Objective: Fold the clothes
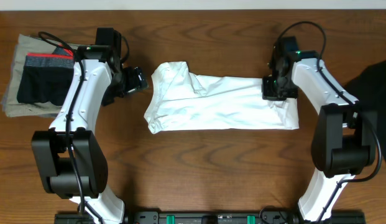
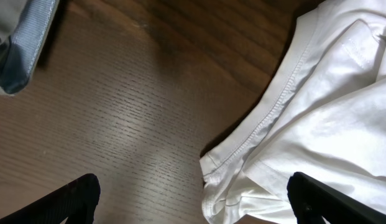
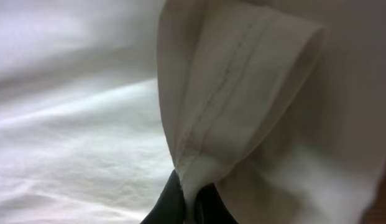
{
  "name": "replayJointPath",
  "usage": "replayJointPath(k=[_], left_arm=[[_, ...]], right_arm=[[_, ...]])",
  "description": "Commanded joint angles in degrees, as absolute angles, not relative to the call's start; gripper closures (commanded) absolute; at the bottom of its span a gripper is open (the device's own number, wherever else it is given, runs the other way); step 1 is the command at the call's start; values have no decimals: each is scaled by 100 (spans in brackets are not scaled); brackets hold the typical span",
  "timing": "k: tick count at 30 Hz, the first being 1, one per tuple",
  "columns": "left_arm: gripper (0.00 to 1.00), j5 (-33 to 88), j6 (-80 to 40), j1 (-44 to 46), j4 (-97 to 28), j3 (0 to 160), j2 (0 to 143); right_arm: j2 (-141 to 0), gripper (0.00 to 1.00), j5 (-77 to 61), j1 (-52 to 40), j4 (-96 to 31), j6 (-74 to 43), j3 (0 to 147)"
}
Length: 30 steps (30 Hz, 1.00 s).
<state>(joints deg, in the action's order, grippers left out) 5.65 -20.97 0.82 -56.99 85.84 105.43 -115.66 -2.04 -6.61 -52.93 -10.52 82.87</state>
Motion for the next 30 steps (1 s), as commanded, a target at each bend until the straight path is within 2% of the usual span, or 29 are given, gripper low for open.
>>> replayJointPath(k=[1,6,7,8,11,13,14,21,24,26,30], left_arm=[[2,554,-2062,73,-5732,8648,10490],[2,554,-2062,73,-5732,8648,10490],[2,554,-2064,73,-5732,8648,10490],[2,554,-2062,73,-5732,8648,10490],[2,554,-2062,73,-5734,8648,10490],[2,554,-2062,73,-5732,8648,10490],[2,554,-2062,73,-5732,8648,10490],[2,552,-2062,73,-5732,8648,10490],[2,537,-2062,73,-5732,8648,10490],[2,537,-2062,73,-5732,8648,10490],[2,537,-2062,73,-5732,8648,10490]], right_arm=[[-11552,98,-351,-845,-5194,-1175,8075],[-11552,95,-489,-972,-5026,-1177,7996],[-11552,90,-521,-985,-5011,-1177,7996],[-11552,80,-548,-998,-5000,-1177,7996],[-11550,74,-539,-1015,-4991,-1177,8005],[-11537,60,-541,-1004,-5037,-1199,8075],[-11511,57,-541,-1000,-5098,-1221,8138],[-11187,56,-607,-913,-5841,-1151,8971],[-11021,41,-604,-838,-6176,-1151,9428],[-10956,37,-591,-744,-6278,-1151,9625],[-10969,39,-539,-390,-6257,-1153,9668]])
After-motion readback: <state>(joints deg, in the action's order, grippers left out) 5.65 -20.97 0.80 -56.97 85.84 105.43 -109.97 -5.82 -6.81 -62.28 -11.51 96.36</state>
